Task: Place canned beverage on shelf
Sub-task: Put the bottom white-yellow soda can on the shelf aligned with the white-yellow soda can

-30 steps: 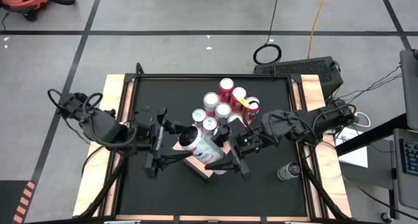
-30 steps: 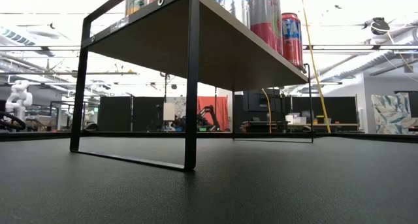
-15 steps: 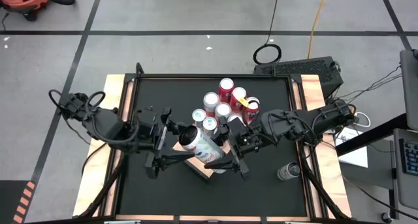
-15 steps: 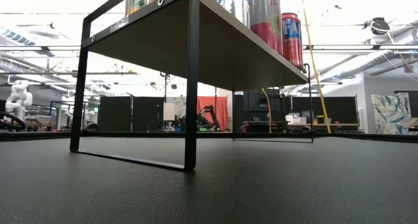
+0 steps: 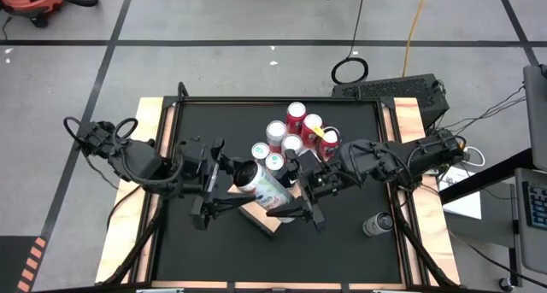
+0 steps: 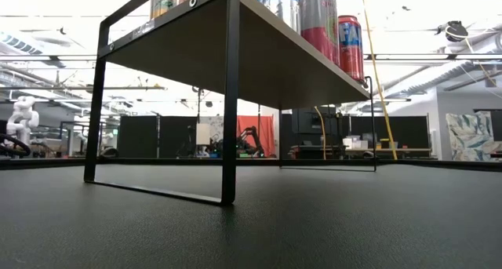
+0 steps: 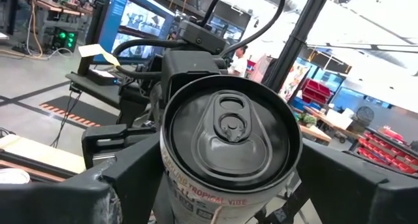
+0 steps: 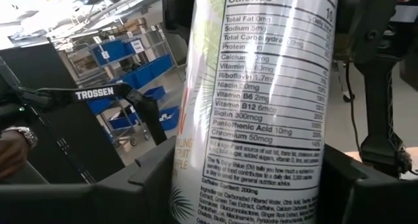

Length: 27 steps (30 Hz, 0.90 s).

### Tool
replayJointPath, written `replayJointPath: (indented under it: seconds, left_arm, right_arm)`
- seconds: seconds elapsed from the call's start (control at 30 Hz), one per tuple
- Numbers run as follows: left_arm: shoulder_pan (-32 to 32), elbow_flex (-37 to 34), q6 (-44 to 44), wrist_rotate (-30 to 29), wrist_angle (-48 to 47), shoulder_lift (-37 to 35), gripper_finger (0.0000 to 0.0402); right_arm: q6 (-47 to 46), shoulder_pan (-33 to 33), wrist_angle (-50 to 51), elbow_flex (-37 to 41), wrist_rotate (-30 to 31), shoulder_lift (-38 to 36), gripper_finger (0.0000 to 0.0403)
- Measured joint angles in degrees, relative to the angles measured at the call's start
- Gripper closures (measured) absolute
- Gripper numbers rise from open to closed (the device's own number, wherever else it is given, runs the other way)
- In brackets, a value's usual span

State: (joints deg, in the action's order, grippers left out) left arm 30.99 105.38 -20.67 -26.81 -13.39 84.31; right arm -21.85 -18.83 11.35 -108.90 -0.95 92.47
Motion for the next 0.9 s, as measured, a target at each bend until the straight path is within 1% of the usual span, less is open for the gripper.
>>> replayJointPath:
  seconds: [0.33,0.47,0.53,0.67,0.77,0.9]
  left_arm:
    - [-1.06,0.00,0.02,0.04,-0.17,0.28,0.0127]
    - [-1.08,0.00,-0.20,-0.04,-0.24,0.33,0.0144]
    - [-1.08,0.00,-0.46,-0.19,-0.38,0.39,0.0147]
    - [-1.08,0.00,-0.80,-0.81,-0.99,0.46,0.0148]
    - [-1.08,0.00,-1.61,-1.09,-1.49,0.46,0.0149]
    - [-0.97,0.00,-2.85,-1.97,-1.60,0.46,0.0150]
  right_arm:
    - [0.23,0.04,-0.06,0.00,0.74,0.15,0.0170]
    - [-1.49,0.04,0.47,0.00,0.92,0.15,0.0164]
    - [-1.89,0.04,1.28,0.00,1.10,0.13,0.0154]
    - [-2.79,-0.28,2.91,0.00,3.80,0.08,0.0123]
    - [-3.14,-0.28,3.95,0.00,4.17,0.04,0.0102]
    - [-3.33,-0.28,4.13,0.00,4.31,-0.09,0.0088]
